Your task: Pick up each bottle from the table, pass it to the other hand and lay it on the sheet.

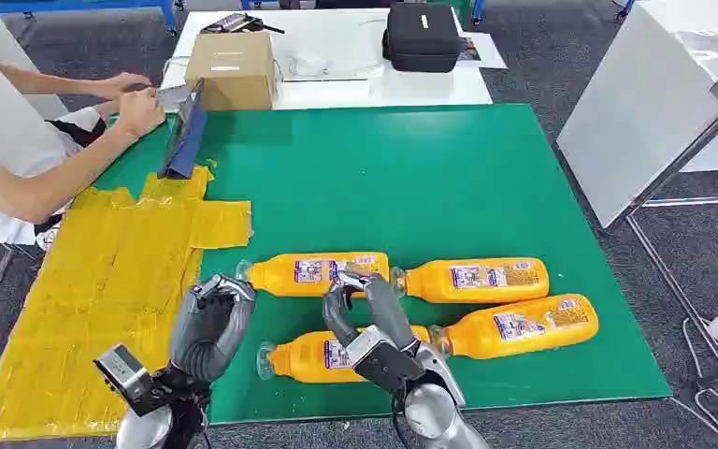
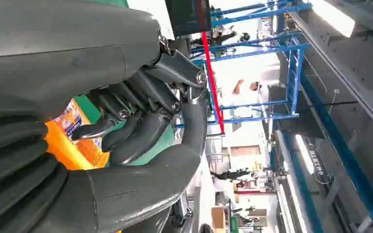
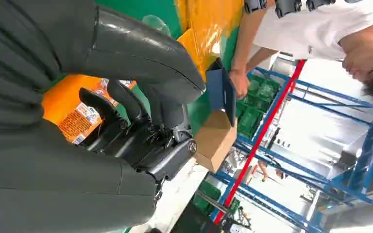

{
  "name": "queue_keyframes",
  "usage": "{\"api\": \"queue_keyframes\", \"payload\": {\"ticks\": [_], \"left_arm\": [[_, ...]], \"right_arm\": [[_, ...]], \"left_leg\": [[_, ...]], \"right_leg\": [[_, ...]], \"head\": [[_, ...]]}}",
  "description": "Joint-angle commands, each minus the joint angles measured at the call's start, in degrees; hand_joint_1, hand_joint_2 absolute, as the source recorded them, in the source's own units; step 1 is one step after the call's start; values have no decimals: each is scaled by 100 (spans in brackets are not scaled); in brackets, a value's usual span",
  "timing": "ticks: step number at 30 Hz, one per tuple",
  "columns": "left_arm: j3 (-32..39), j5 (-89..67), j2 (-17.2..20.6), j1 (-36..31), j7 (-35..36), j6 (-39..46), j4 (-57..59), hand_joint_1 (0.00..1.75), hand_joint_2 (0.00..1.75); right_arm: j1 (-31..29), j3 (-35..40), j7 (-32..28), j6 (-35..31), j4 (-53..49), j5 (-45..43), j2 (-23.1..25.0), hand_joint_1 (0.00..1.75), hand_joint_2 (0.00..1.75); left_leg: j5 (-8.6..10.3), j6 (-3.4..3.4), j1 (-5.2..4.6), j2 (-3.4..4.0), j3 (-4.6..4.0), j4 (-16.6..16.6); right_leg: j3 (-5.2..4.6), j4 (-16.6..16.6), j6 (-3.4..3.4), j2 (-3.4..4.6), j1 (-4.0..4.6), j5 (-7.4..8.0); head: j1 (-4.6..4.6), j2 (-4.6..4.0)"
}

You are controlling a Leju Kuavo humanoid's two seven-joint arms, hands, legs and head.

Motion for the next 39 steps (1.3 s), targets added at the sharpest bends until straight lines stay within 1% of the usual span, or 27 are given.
{"api": "queue_keyframes", "payload": {"ticks": [1, 3, 4, 5, 7, 8, 9, 10, 11, 12, 13, 14, 15, 16, 17, 18, 19, 20, 22, 24, 28, 29, 31, 33, 35, 36, 39], "left_arm": [[-1040, -1031, 158, -342, 145, 3791, 1068, 175, 175], [-1040, -1031, 158, -342, 145, 3791, 1068, 175, 175], [-1040, -1031, 158, -342, 145, 3791, 1068, 175, 175], [-1040, -1031, 158, -342, 145, 3791, 1068, 175, 175], [-1027, -1041, 178, -355, 173, 3791, 1027, 175, 175], [-999, -1043, 189, -363, 185, 3803, 966, 175, 175], [-977, -1043, 197, -380, 214, 3801, 932, 175, 175], [-943, -1045, 200, -377, 218, 3813, 890, 136, 175], [-909, -1032, 201, -378, 233, 3823, 875, 40, 175], [-853, -1001, 184, -376, 256, 3840, 861, 0, 175], [-798, -937, 184, -379, 283, 3839, 838, 0, 175], [-754, -918, 197, -379, 289, 3836, 815, 0, 175], [-733, -922, 225, -390, 319, 3811, 816, 0, 175], [-733, -922, 225, -390, 319, 3811, 816, 0, 175], [-724, -947, 240, -423, 352, 3783, 850, 0, 175], [-731, -957, 232, -440, 356, 3778, 871, 0, 175], [-733, -964, 231, -444, 358, 3778, 879, 0, 175], [-727, -972, 220, -428, 360, 3790, 865, 0, 175], [-723, -976, 220, -381, 358, 3804, 818, 0, 175], [-700, -980, 220, -331, 359, 3832, 775, 0, 175], [-688, -983, 227, -314, 362, 3832, 764, 0, 175], [-654, -976, 222, -305, 366, 3835, 747, 0, 175], [-603, -935, 212, -321, 332, 3813, 729, 0, 175], [-474, -854, 187, -330, 271, 3800, 644, 0, 175], [-339, -824, 182, -332, 282, 3715, 533, 0, 175], [-309, -826, 178, -327, 296, 3677, 505, 0, 175], [-303, -830, 171, -323, 296, 3673, 510, 0, 175]], "right_arm": [[461, -177, -588, -1052, -610, -1649, 267, 175, 175], [461, -177, -588, -1052, -610, -1649, 267, 175, 175], [461, -177, -588, -1052, -610, -1649, 267, 175, 175], [461, -177, -588, -1052, -610, -1649, 267, 175, 175], [438, -171, -569, -1057, -673, -1644, 262, 175, 175], [405, -161, -544, -1055, -754, -1650, 247, 175, 175], [376, -156, -540, -1052, -808, -1652, 249, 175, 175], [358, -157, -529, -1067, -851, -1651, 241, 175, 175], [341, -156, -511, -1080, -848, -1649, 240, 175, 175], [328, -149, -501, -1091, -842, -1648, 237, 175, 175], [323, -153, -492, -1113, -835, -1648, 238, 138, 175], [327, -153, -491, -1128, -835, -1650, 236, 28, 175], [353, -176, -530, -1189, -892, -1656, 243, 0, 175], [353, -176, -530, -1189, -892, -1656, 243, 0, 175], [390, -213, -609, -1271, -1012, -1654, 237, 0, 0], [393, -219, -609, -1278, -1056, -1651, 217, 0, 0], [393, -223, -609, -1282, -1073, -1650, 208, 0, 0], [387, -247, -537, -1300, -1069, -1658, 191, 0, 175], [372, -280, -502, -1338, -1017, -1634, 169, 0, 175], [301, -287, -302, -1527, -888, -1346, 106, 0, 175], [230, -323, -254, -1588, -781, -1232, 50, 0, 175], [65, -192, -35, -1765, -616, -634, -125, 0, 175], [-109, -210, 106, -1796, -455, -305, -256, 0, 175], [-551, -199, 663, -1908, 22, 714, -515, 0, 175], [-946, -291, 1020, -1795, 488, 1384, -609, 0, 175], [-1000, -354, 985, -1741, 573, 1392, -586, 0, 175], [-973, -358, 973, -1735, 551, 1403, -556, 0, 175]], "left_leg": [[-5, -3, 1, -16, 21, -7], [-7, -4, 3, -39, 48, -20], [-2, -2, -3, -41, 30, -13], [-7, -4, 0, -52, 31, -5], [-19, -7, 6, -25, 33, 5], [-11, -6, 1, 0, 15, 3], [-11, -6, 2, -6, 21, 2], [-11, -7, 3, -16, 20, 5], [-2, -4, 1, -20, 6, 1], [-6, -5, 3, -11, 13, 1], [-11, -6, 3, -4, 23, 0], [-7, -4, 3, 4, 14, 0], [-11, -6, 4, 3, 24, 0], [-13, -7, 5, -1, 30, 0], [-16, -8, 6, -6, 30, 5], [-7, -5, 3, -7, 17, -1], [-10, -6, 3, -7, 25, -1], [-6, -3, 3, -4, 16, -2], [-7, -3, 3, -3, 18, -2], [-12, -3, 4, -5, 31, -2], [-3, -2, 2, 0, 9, -3], [-7, -3, 3, -1, 22, -4], [-8, -3, 5, 8, 23, -2], [-6, -2, 4, 10, 22, -3], [-2, -1, 3, 12, 10, -3], [-4, -1, 5, 19, 22, -2], [0, 2, 4, 6, 21, -4]], "right_leg": [[25, -5, -8, -2, 0, -9], [57, -16, -14, -17, 0, -20], [37, -9, -10, -22, -5, -15], [44, -3, -14, -20, -2, -23], [35, 6, -20, 17, 3, -23], [9, 5, -13, 20, -1, -7], [16, 5, -16, 11, 0, -10], [17, 10, -19, 8, 1, -13], [8, 2, -12, -1, 0, -8], [14, 1, -14, 10, 2, -8], [21, 2, -17, 22, 2, -10], [10, -2, -11, 21, 2, -2], [19, 1, -16, 25, 3, -6], [25, 2, -19, 24, 3, -10], [27, 6, -21, 22, 4, -14], [15, 0, -14, 11, 2, -7], [22, 1, -16, 14, 2, -10], [15, -2, -12, 11, 2, -5], [18, -4, -11, 12, 2, -5], [30, -2, -15, 17, 2, -10], [9, -5, -8, 10, 1, 0], [21, -5, -12, 17, 2, -4], [22, -7, -13, 26, 4, -1], [22, -8, -12, 28, 3, 2], [9, -9, -7, 23, 2, 7], [20, -10, -11, 37, 4, 8], [21, -8, -9, 23, 3, 6]], "head": [[0, 0], [0, 0], [2, 0], [0, 0], [-4, 0], [0, 0], [-2, 0], [2, 0], [2, 0], [0, 0], [0, 0], [0, 0], [0, 0], [0, 0], [0, 0], [-2, 0], [0, 0], [-2, 0], [0, 0], [0, 0], [0, 0], [0, 0], [0, 0], [0, 0], [0, 0], [0, 0], [0, 0]]}}
